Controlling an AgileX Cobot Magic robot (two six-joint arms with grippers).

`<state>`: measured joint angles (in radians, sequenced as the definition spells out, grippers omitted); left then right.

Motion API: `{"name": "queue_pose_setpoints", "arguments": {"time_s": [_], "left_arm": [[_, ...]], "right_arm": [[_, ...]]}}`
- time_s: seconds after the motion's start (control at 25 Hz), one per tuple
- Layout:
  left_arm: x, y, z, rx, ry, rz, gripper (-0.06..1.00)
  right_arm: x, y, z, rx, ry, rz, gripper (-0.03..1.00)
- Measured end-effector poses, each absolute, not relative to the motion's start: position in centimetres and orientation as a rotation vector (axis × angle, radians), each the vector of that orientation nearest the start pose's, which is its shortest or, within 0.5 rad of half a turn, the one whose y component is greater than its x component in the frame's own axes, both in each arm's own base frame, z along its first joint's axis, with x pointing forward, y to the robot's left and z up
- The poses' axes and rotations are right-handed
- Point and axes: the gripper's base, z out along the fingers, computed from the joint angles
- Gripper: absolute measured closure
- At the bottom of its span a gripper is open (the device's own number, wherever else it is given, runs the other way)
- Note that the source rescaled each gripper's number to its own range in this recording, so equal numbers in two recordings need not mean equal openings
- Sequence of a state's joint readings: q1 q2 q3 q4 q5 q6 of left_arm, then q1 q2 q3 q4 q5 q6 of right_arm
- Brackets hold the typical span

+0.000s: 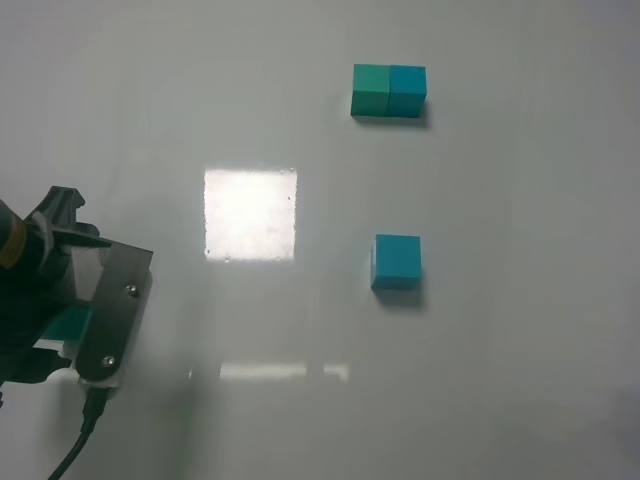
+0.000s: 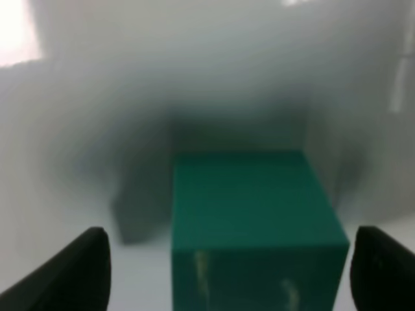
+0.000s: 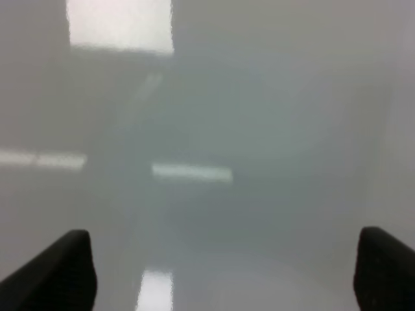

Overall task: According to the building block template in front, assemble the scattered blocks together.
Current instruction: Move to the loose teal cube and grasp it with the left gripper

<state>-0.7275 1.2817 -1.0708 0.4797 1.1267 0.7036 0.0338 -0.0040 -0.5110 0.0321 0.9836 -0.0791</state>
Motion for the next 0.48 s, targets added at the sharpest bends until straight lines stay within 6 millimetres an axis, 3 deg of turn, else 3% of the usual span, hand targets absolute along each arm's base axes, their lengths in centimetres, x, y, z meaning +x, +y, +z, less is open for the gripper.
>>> {"name": "queue_pose_setpoints", "arguments": {"time_s": [0.12, 0.2, 0.28, 0.44, 0.48], "left_arm": [[20.34, -13.08, 31.76, 1.948, 1.942, 0.645, 0.09], [20.34, -13.08, 31.76, 1.953, 1.938, 0.646, 0.15], [20.32, -13.05, 31.74, 1.961, 1.937, 0.649, 0.33], [20.26, -12.94, 31.69, 1.974, 1.946, 0.657, 0.94], [20.27, -12.92, 31.7, 1.974, 1.946, 0.662, 0.93]], "right_arm": [[-0.4, 0.23, 28.67, -0.11, 1.949, 0.008, 0.07], [-0.4, 0.23, 28.67, -0.11, 1.949, 0.008, 0.08], [-0.4, 0.23, 28.67, -0.11, 1.949, 0.008, 0.09], [-0.4, 0.23, 28.67, -0.11, 1.949, 0.008, 0.09], [-0.4, 0.23, 28.67, -0.11, 1.949, 0.008, 0.09]]}}
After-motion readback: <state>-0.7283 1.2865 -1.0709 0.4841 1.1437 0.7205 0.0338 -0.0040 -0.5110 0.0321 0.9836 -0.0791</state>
